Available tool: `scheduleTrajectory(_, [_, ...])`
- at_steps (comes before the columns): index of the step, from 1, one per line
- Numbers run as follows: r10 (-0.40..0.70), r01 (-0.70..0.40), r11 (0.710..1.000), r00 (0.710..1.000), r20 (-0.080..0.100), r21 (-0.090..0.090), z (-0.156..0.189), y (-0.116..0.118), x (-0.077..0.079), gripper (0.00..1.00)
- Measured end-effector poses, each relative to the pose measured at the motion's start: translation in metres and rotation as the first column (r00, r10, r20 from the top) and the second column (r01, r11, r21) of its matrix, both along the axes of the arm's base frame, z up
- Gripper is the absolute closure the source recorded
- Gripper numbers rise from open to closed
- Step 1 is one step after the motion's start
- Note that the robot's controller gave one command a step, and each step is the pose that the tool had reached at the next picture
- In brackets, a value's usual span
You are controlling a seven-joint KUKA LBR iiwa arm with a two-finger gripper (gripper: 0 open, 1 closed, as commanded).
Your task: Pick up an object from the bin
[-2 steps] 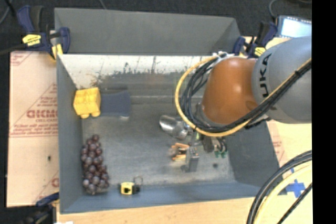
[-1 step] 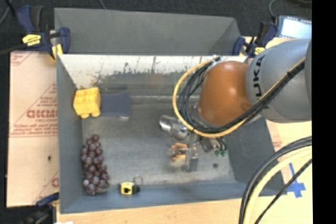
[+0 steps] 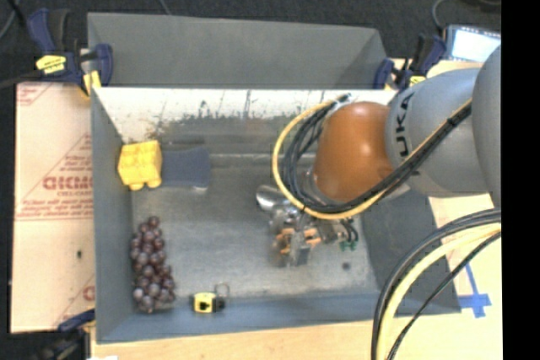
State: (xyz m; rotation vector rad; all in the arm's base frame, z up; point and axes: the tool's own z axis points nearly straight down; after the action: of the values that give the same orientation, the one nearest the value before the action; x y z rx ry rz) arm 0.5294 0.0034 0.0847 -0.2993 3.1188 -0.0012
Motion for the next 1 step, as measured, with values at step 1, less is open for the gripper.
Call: scheduleTrajectory(1, [0.000,0.000,1.000,1.000,0.000,0.000,0.0000,0.0000,0.0000,1.00])
